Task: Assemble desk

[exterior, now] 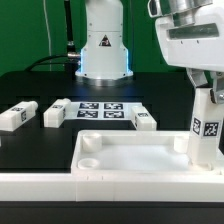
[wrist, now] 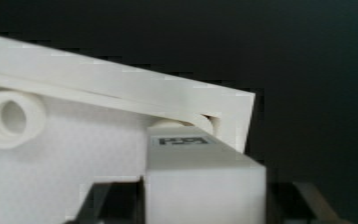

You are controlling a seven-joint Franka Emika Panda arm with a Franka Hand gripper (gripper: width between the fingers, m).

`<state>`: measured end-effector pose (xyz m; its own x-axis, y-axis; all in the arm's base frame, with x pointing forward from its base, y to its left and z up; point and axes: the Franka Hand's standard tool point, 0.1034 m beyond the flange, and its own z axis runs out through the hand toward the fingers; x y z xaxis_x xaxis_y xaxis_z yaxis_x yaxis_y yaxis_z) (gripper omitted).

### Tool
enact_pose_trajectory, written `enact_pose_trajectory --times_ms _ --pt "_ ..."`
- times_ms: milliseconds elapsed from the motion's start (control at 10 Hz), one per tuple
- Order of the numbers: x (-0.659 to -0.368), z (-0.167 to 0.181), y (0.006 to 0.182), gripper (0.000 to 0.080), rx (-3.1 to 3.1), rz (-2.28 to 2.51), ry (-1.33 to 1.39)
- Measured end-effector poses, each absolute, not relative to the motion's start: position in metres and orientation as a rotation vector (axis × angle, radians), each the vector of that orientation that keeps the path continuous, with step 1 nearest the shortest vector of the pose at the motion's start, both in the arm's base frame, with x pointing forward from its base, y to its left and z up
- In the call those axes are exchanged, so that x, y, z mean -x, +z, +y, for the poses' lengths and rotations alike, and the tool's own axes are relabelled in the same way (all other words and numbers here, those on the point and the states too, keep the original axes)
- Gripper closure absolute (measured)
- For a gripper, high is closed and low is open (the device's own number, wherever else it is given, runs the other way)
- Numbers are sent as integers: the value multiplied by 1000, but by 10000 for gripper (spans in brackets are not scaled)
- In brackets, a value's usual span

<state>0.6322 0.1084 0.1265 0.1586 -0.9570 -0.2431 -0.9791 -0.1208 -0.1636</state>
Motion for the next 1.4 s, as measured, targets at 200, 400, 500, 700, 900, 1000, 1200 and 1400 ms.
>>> enact_pose_trajectory --times_ms 200,400,500,700,900,1000,1200,1400 --pt "-632 110 126 499 2078 1946 135" --pt "-632 110 126 412 2108 1912 129" --pt "-630 110 126 272 2155 1878 141" --pt "-633 110 127 183 2443 1617 122" --pt "-635 110 128 156 2554 1421 94" --pt "-635 110 127 150 2600 1332 85" --pt "-635 110 127 150 2685 1146 62" --pt "-634 110 127 150 2764 960 40"
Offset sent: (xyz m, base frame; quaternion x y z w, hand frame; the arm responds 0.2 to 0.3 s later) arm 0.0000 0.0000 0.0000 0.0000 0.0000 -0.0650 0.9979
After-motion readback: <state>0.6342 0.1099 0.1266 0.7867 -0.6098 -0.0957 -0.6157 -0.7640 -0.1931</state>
